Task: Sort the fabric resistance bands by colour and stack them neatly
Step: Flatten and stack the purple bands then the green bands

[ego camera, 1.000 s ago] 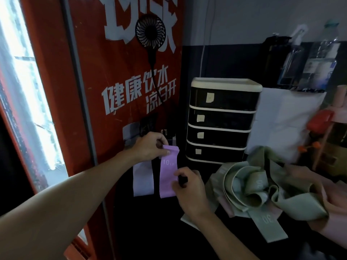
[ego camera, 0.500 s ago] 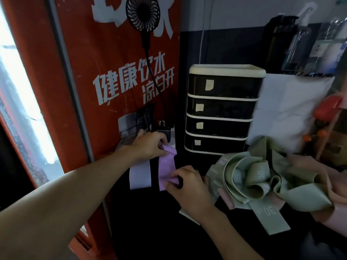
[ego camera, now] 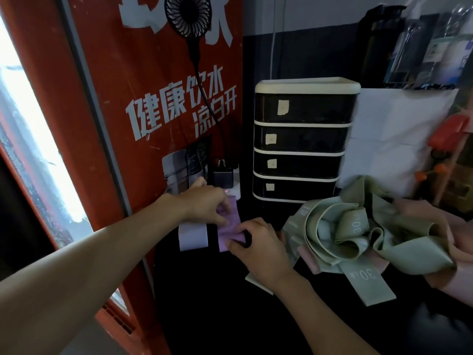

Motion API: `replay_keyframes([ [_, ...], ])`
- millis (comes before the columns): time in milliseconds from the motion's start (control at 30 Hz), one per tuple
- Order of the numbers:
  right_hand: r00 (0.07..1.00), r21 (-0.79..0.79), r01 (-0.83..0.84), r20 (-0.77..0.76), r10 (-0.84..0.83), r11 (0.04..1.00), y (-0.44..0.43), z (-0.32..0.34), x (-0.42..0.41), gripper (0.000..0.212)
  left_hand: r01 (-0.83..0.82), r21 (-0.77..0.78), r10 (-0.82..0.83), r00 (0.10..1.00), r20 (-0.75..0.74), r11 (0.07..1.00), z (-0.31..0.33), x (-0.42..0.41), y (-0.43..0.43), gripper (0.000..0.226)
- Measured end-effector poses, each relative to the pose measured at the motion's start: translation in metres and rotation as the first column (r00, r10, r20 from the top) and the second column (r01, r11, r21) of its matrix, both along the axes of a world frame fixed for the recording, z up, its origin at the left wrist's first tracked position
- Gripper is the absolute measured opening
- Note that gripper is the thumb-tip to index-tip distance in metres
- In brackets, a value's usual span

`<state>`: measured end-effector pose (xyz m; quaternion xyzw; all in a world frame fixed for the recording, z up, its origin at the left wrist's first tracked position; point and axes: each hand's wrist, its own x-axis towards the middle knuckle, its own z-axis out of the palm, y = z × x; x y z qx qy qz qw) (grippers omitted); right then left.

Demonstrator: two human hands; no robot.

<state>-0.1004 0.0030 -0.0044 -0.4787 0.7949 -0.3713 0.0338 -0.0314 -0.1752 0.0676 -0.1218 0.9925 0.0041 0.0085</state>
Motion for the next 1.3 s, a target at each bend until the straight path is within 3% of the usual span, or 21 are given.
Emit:
replay_keyframes([
  [267,0.999,0.001,0.024,-0.044,-0.024,1.000,-0.001,-0.002,-0.001,0.028,0.024,-0.050,-0.020,0.996,0.086,0.998,0.004,-0.004,0.004,0.017],
  [400,0.974,-0.043,0.063,-0.213,-0.071,0.997,0.003,0.005,0.005,0.026,-0.013,-0.030,0.015,0.998,0.063,0.999,0.004,-0.003,0.012,0.020],
  [533,0.991,-0.129,0.012,-0.128,-0.028,0.992,0.019,0.019,0.011,0.021,-0.038,-0.027,0.038,0.999,0.006,0.999,0.006,0.003,0.027,0.010],
  [667,0.994,-0.149,-0.102,-0.056,0.095,0.984,0.071,0.024,0.004,0.011,-0.049,0.107,0.065,0.986,-0.152,0.993,0.015,0.020,0.048,0.015],
  [833,0.998,-0.138,-0.059,0.000,0.060,0.989,0.127,0.005,0.004,0.014,0.065,0.258,0.064,0.885,-0.461,0.964,-0.008,0.051,0.119,0.011],
  [933,0.996,-0.117,-0.076,0.026,0.079,0.990,0.132,-0.005,0.005,0.017,0.112,0.278,0.037,0.876,-0.481,0.954,-0.041,0.064,0.147,0.011],
  [1133,0.995,-0.117,-0.091,0.029,0.094,0.989,0.130,-0.010,0.001,0.021,0.029,0.375,0.181,0.839,-0.513,0.927,-0.080,0.067,0.165,0.025],
  [1300,0.994,-0.158,-0.095,0.044,0.103,0.983,0.133,-0.008,0.001,0.028,0.030,0.269,0.145,0.783,-0.604,0.963,-0.075,0.064,0.173,0.009],
])
